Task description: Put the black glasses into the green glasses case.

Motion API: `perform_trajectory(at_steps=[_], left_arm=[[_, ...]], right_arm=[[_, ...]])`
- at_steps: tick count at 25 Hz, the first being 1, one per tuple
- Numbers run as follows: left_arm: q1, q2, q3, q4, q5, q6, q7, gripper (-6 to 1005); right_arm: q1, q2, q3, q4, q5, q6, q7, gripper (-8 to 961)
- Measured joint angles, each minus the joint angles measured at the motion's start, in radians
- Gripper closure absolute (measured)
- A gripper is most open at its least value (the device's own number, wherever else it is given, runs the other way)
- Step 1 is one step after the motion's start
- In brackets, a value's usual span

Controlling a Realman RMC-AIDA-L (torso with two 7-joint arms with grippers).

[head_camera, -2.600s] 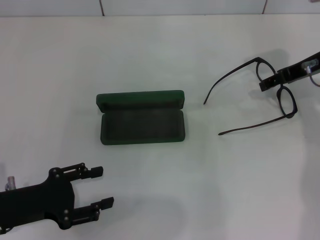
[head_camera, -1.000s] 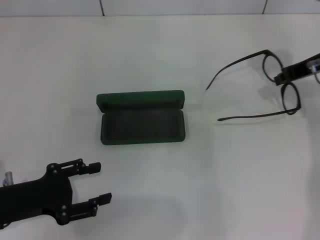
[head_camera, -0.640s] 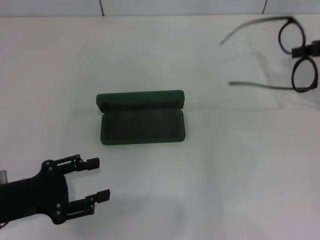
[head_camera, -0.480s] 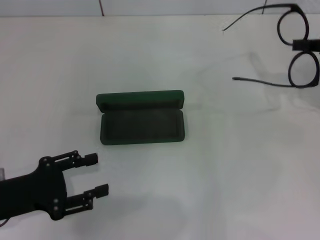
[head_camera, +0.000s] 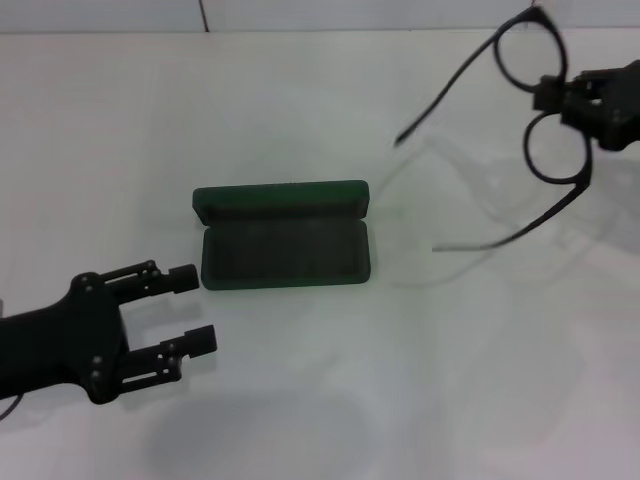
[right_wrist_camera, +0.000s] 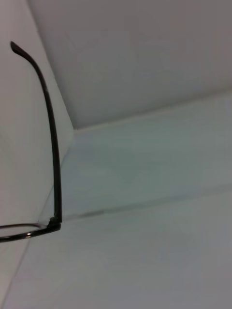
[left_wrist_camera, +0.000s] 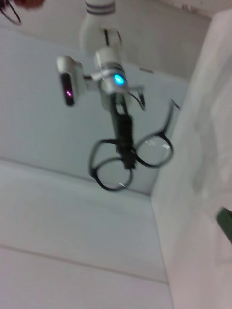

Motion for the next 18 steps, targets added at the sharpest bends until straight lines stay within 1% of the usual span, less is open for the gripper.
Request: perform_trajectory(at_steps=[3, 7, 10, 12, 16, 18], left_arm=[[-0.02, 0.011, 0.001, 0.001, -0.017, 0.051, -0.011, 305], [-0.06, 0.027, 0.014, 0.001, -0.022, 0.102, -0.034, 305], [-0.083, 0.037, 0.065, 0.005, -0.056, 0.11, -0.04, 306], [-0.095, 0.044, 0.122, 0.01, -0.113, 0.111, -0.039, 307], [-0.112, 0.062, 0.241, 0.043, -0.236, 0.111, -0.016, 308], [-0.118, 0.066, 0.267, 0.066, -0.27, 0.111, -0.004, 309]], right_arm=[[0.0, 0.02, -0.002, 0.002, 0.002, -0.031, -0.151, 857], [0.009, 0.037, -0.002, 0.016, 0.004, -0.085, -0.299, 857], [0.032, 0.037, -0.005, 0.065, 0.004, -0.134, -0.334, 857], [0.053, 0.033, -0.002, 0.108, 0.005, -0.166, -0.347, 857], [0.076, 0.032, 0.0, 0.146, 0.005, -0.178, -0.354, 857], [0.077, 0.033, -0.001, 0.148, 0.005, -0.178, -0.354, 856]])
